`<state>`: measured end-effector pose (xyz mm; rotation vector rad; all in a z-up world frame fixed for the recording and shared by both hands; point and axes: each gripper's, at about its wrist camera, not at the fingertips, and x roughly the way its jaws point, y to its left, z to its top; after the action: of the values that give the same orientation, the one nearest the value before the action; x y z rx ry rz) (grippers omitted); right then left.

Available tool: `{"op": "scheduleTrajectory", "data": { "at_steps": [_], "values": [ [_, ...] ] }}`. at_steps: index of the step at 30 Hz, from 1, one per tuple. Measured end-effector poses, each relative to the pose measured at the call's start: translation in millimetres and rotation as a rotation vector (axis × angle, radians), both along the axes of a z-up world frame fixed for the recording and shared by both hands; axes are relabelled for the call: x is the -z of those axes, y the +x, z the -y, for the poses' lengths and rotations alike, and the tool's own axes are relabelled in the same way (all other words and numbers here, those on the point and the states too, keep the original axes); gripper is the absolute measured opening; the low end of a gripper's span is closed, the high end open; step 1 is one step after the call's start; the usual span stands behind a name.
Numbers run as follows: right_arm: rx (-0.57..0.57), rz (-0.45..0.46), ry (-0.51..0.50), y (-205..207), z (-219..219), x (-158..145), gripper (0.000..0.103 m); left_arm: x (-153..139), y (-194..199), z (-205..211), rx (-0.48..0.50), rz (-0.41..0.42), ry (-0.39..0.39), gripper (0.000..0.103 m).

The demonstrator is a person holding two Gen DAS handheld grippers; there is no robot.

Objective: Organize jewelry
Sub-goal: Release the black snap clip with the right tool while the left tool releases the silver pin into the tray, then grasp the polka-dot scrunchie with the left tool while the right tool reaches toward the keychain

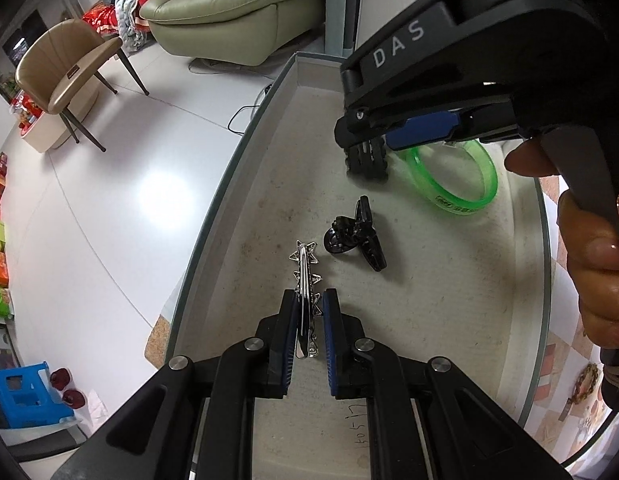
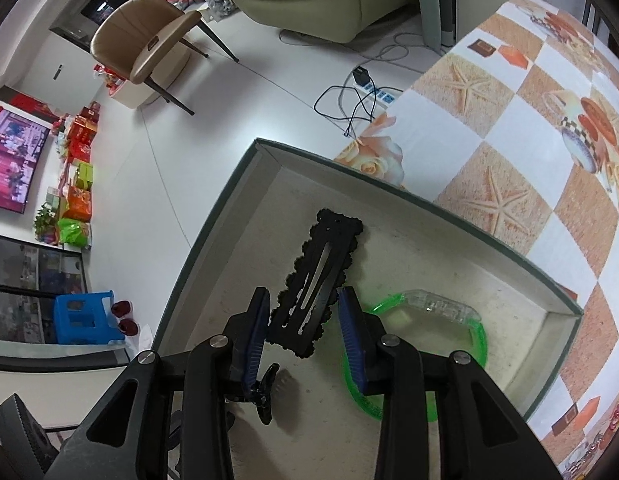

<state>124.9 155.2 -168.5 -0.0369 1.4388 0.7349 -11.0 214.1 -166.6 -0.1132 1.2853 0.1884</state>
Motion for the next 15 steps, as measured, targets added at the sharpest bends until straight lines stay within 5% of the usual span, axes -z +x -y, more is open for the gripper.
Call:
{"op": "scheduleTrajectory", "data": {
  "at_steps": [4,8,9,10,11,12,15],
  "values": [
    [0.008,-0.017,0.015,3.3,0.3,2.3,0.06,-0.2,2.5,0.4,-0.002,-0.009,0.009,0.017],
    [0.033,-0.027,0.054,7.9,8.8,-3.5,0.061,-0.9,4.2,1.5,-0.006,-0.018,0.01,0.017],
    [0.041,-0.026,0.068,8.0,11.0,-6.6,0.061,-1.3,4.6,1.8,-0.005,-0.021,0.01,0.023],
    [0.047,-0.024,0.079,7.7,13.7,-9.8,0.061,-1.9,4.8,1.5,-0.004,-0.024,0.012,0.041],
    [0.055,-0.02,0.094,7.3,17.0,-14.3,0.061,-2.9,4.2,1.5,-0.007,-0.024,0.015,0.084],
    [0.063,-0.015,0.107,6.6,21.0,-19.1,0.061,-8.8,2.6,2.4,-0.019,0.001,0.039,0.103],
    [0.092,-0.003,0.135,3.1,35.1,-32.4,0.061,-17.6,1.4,6.7,0.005,0.026,0.059,0.103]
  ]
}}
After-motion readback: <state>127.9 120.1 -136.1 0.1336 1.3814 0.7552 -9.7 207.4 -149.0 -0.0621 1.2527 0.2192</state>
